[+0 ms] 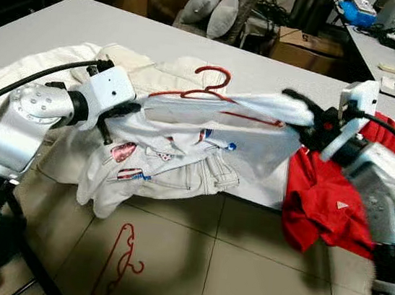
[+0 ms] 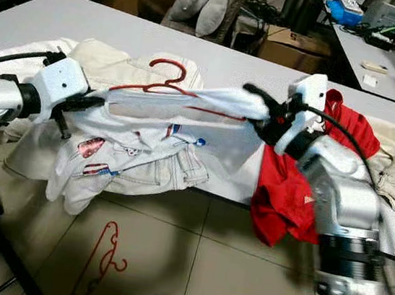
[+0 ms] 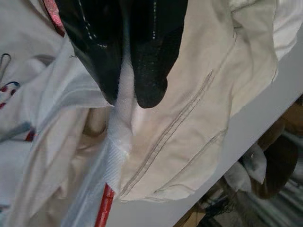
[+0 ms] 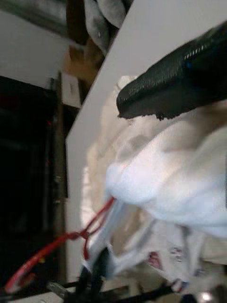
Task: Hang hanger
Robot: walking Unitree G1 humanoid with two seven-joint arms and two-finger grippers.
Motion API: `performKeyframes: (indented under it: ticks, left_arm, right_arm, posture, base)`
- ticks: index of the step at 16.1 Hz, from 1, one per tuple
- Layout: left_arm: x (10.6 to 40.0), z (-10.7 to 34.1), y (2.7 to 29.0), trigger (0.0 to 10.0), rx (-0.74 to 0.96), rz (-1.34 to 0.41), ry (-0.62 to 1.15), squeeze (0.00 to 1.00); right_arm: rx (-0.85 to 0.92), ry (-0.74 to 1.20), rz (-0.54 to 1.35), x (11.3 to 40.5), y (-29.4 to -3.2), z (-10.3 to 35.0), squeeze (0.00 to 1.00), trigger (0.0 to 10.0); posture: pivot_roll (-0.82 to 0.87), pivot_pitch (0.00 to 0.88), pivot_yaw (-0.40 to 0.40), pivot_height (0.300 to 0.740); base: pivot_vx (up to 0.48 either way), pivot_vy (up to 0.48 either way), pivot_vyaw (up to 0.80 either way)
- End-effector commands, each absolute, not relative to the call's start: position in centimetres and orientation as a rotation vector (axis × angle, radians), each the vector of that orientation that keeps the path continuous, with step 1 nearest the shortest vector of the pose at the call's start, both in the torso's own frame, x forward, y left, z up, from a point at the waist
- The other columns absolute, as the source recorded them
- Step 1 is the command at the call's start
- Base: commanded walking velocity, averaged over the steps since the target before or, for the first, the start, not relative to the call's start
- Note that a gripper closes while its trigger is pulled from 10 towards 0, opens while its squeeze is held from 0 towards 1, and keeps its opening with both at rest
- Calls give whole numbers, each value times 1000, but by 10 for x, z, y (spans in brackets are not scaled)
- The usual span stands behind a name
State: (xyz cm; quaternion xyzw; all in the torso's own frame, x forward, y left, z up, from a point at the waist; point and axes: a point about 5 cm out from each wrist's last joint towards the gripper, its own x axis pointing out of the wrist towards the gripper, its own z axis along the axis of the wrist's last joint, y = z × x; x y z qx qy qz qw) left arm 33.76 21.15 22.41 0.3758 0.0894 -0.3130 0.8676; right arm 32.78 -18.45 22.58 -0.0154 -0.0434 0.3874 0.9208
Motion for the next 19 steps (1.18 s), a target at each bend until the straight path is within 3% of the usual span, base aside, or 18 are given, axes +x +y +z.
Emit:
performKeyframes:
  ticks: [1,4,12,14,15,17,19]
  left_arm:
    - [342,230,217,0,767,-594,186,0]
    - [341,233,214,0,718,-601,161,0]
    - [344,235,216,0,700,-571,161,0]
    - [341,237,212,0,692,-639,124,0]
    - [338,236,210,0,693,-676,119,0]
    - [336,236,208,0,712,-710,118,0]
    - [330,235,206,0,760,-851,147,0]
  right_arm:
    - [-68,-51,774,326,-191,221,1000,10000]
    - [-68,-15,616,334,-203,208,1000,10000]
    - [-189,-41,880,305,-198,208,1000,10000]
    - [-343,-15,729,313,-215,205,1000,10000]
    - [-308,-43,729,313,-219,209,1000,10000]
    - [-262,-101,767,310,-216,217,1000,10000]
    - [-293,-217,957,302,-201,239,1000,10000]
  posture:
    - [171,0,-81,740]
    - [168,0,-80,740]
    - [167,0,-81,740]
    - [162,0,-78,740]
    - [159,0,-77,740]
    - [159,0,-77,740]
    - [154,0,-81,740]
  base:
    - [0,0,0]
    - [0,0,0]
    - [0,0,0]
    - [0,0,0]
    - [0,0,0]
    - [0,0,0]
    - [0,0,0]
